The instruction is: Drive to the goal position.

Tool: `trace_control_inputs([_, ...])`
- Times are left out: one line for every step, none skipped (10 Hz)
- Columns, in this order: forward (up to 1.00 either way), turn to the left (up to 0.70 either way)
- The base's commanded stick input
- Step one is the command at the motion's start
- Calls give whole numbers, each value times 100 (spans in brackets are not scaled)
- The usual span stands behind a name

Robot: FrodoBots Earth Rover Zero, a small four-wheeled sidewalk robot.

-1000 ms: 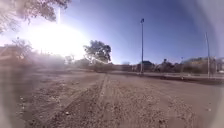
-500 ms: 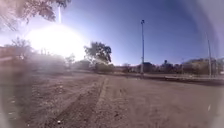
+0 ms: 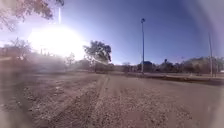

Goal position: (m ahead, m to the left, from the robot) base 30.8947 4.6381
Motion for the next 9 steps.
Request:
trace_control_inputs([50,0])
trace_control_inputs([50,0])
trace_control_inputs([50,0])
trace_control_inputs([50,0])
trace_control_inputs([50,0])
trace_control_inputs([50,0])
trace_control_inputs([50,0])
trace_control_inputs([50,0])
trace_control_inputs([50,0])
